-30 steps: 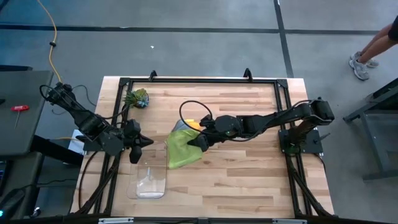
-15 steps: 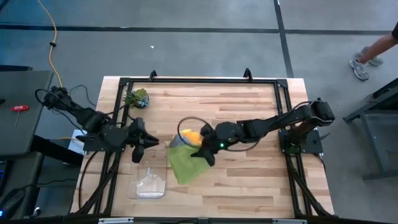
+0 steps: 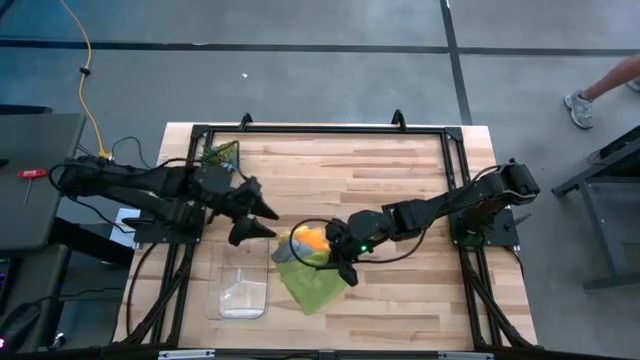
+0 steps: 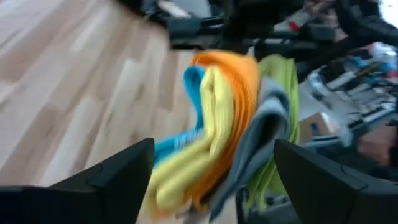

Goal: Fold microfiber towels
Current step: Put the stacked towels into the transparent bin

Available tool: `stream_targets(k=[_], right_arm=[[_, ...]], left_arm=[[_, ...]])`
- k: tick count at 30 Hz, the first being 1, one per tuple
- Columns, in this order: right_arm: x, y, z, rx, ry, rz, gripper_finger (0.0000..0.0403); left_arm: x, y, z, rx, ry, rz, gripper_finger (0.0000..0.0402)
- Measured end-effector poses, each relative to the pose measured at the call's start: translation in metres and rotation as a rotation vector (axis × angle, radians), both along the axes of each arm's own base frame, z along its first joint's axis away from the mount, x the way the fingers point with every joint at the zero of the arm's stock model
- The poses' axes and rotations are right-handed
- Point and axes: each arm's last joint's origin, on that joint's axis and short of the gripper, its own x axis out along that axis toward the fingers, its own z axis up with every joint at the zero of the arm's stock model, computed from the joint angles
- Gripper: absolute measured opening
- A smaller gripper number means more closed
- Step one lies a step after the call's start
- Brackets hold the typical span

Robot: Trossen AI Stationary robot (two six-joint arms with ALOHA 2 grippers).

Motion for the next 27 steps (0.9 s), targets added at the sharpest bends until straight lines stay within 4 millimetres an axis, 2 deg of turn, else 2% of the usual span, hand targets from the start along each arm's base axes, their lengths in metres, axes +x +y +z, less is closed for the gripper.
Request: stream_targets(k=[4,11,15,20,27], right_arm=[[0.000,0.001,0.000,0.001,-0.003,0.041,0.0026],[-0.001,0.002,0.001,-0.021,-0.018,0.102,0.0026],[-0.002,0.002,-0.001,-0.023,-0.003,0.105,0.0026],[0.000,-0.002,0.001,-0.025,-0.018,0.103,0.0026],[0.005,-0.017,0.001,0.062,0.022,0.018,0.0026]], left_arm=[[0.023,0.008,-0.002,-0.028,-0.081,-0.050,0.0330],[0.059,0.022,-0.026,-0.087,-0.063,-0.053,0.0332],[0.077,0.025,-0.029,-0.170,-0.151,-0.130,0.0332],[0.084,0.023,-0.030,-0.238,-0.182,-0.205,0.0332],[0.085,0.008,-0.031,-0.203,-0.193,-0.265,0.0331]])
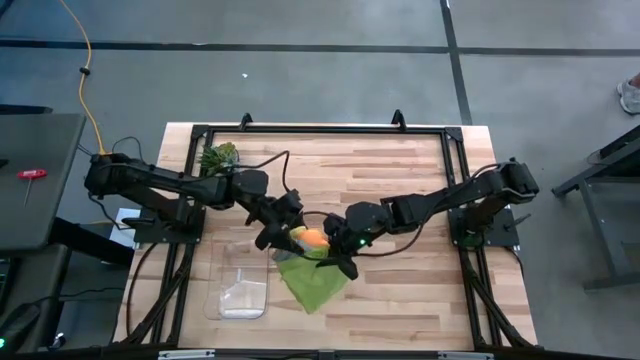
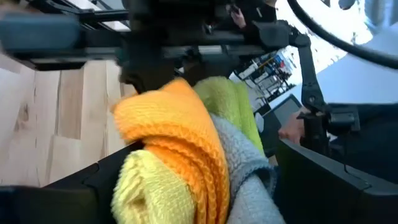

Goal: Fold microfiber towels
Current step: Put the stacked towels into the transparent bin

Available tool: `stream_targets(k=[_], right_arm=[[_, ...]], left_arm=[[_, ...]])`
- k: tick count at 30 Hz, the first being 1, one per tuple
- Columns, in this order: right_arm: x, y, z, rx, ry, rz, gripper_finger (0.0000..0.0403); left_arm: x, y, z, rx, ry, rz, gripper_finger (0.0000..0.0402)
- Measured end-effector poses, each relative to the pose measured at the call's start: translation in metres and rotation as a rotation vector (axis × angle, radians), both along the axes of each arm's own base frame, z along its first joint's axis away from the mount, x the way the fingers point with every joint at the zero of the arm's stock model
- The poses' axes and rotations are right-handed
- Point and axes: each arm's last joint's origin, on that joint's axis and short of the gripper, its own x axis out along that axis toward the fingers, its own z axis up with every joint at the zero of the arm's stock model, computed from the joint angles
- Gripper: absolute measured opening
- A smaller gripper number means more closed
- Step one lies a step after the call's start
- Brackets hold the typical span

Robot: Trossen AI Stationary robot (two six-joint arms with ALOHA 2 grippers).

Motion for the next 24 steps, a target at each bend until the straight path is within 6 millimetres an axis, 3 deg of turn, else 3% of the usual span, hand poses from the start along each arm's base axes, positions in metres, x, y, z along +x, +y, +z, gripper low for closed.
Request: stream_targets(k=[10,16,24], right_arm=[[0.004,-0.015,0.001,0.085,0.025,-0.046,0.0026],[0.007,-0.015,0.008,0.090,-0.062,-0.055,0.0026],[0.007,-0.018,0.007,0.075,-0.057,-0.066,0.0026]], left_arm=[[0.000,-0.018,-0.002,0.086,-0.026,-0.033,0.0331],[0.000,-0.029,-0.008,0.130,0.000,-0.080,0.0331],[-0.001,-0.031,-0.009,0.159,0.004,-0.076,0.0327]])
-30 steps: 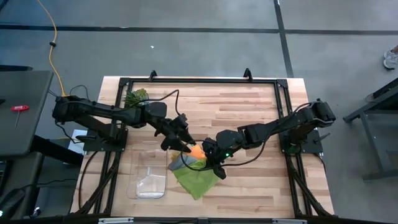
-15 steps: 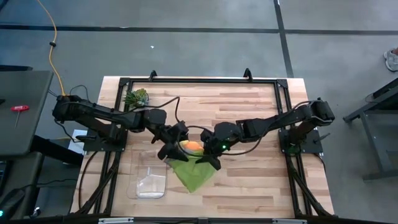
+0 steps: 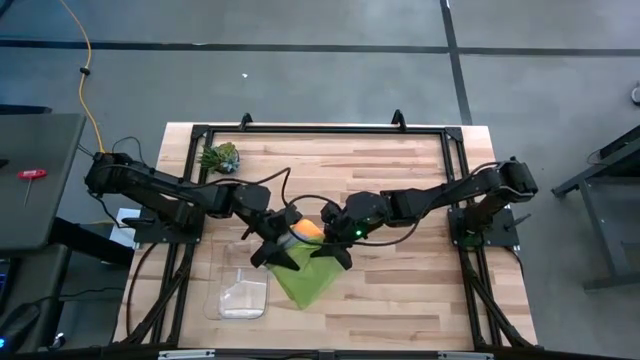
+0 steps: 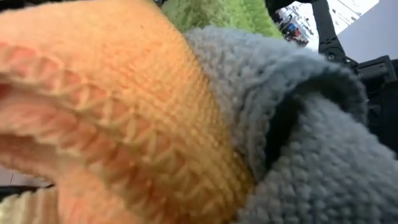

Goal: Fold microfiber towels
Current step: Put the stacked towels into the transparent bin

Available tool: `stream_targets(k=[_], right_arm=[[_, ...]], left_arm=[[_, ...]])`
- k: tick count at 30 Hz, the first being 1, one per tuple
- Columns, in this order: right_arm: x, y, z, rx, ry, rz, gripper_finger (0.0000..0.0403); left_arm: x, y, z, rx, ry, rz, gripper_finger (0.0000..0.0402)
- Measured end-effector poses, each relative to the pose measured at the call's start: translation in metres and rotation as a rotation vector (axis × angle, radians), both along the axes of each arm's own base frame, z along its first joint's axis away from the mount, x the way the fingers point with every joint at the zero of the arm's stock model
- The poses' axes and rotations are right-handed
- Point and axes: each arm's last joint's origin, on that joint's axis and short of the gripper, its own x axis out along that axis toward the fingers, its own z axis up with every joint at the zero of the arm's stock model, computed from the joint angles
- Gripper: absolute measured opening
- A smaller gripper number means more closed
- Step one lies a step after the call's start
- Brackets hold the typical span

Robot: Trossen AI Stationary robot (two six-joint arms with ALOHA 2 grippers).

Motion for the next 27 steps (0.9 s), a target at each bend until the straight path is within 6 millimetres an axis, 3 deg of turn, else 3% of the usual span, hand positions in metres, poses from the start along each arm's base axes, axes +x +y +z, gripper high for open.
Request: stream_targets(k=[5,10,13,22,27], right_arm=[[0.000,0.000,0.000,-0.001,0.005,0.008,0.0026],[-0.001,0.000,0.000,-0.017,-0.001,0.019,0.0026],[-0.001,0.000,-0.001,-0.023,0.000,0.021,0.0048],[-0.001,-0.001,-0.001,0.030,0.026,-0.005,0.0157],[-0.010,-0.014,0.011,0.007,0.019,0.001,0.0224]], left_arm=[[0.000,0.004,0.000,-0.007,0.003,-0.005,0.0268],[-0.001,0.004,-0.002,0.007,0.019,-0.013,0.0127],[-0.001,0.004,-0.003,0.019,0.019,-0.015,0.0040],[-0.001,0.007,-0.003,0.008,0.025,-0.018,0.0038],[-0.006,0.010,-0.007,0.021,0.084,-0.014,0.0038]])
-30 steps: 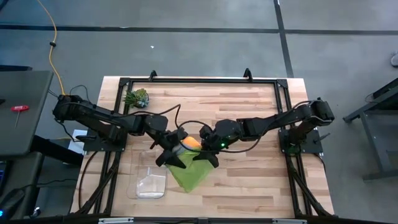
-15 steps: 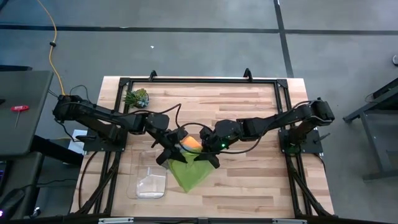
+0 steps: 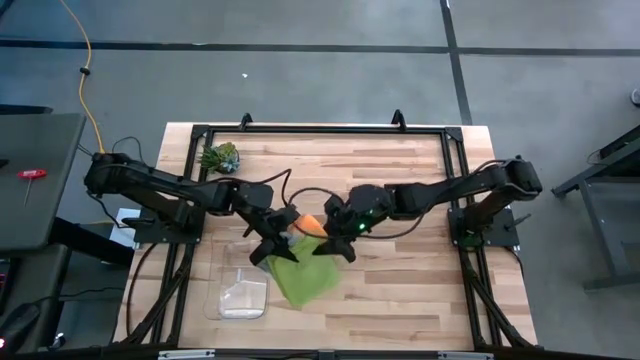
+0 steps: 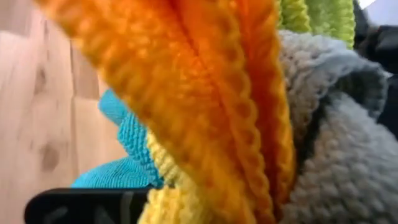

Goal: Fold microfiber towels
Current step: Put the stacked towels into the transparent bin

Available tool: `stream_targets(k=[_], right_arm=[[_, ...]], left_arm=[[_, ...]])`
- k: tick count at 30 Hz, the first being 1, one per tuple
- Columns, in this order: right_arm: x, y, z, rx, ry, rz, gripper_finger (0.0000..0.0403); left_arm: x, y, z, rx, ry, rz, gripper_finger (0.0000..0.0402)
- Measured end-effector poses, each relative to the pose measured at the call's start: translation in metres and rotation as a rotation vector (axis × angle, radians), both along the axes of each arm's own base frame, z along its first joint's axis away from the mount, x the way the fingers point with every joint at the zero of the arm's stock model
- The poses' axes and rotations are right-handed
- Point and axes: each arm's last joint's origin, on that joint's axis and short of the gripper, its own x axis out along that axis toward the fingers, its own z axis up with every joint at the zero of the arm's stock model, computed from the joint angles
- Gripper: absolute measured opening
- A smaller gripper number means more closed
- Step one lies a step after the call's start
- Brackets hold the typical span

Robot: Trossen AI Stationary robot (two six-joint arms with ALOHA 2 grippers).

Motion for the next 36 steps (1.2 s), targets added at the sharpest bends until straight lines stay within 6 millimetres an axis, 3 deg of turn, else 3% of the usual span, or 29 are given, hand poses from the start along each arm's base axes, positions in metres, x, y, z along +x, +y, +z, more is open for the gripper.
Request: stream_targets(k=[5,11,16,26,31,36], right_arm=[[-0.024,-0.027,0.019,-0.037,0.056,-0.088,0.0259],[-0.054,-0.042,0.041,-0.150,0.047,-0.209,0.0265],[-0.074,-0.049,0.052,-0.213,0.065,-0.284,0.0265],[-0.078,-0.051,0.048,-0.267,0.119,-0.344,0.0265],[-0.079,-0.052,0.046,-0.294,0.137,-0.381,0.0265],[-0.079,-0.052,0.046,-0.293,0.144,-0.381,0.0265]], left_arm=[[-0.018,0.011,0.005,0.032,0.071,0.025,0.0038],[-0.047,0.024,0.028,0.032,0.048,0.092,0.0038],[-0.081,0.027,0.046,-0.046,0.107,0.295,0.0038],[-0.157,-0.008,0.048,-0.161,0.351,0.644,0.0038],[-0.171,-0.026,0.047,-0.212,0.332,0.771,0.0038],[-0.171,-0.049,0.040,-0.230,0.333,0.847,0.0038]])
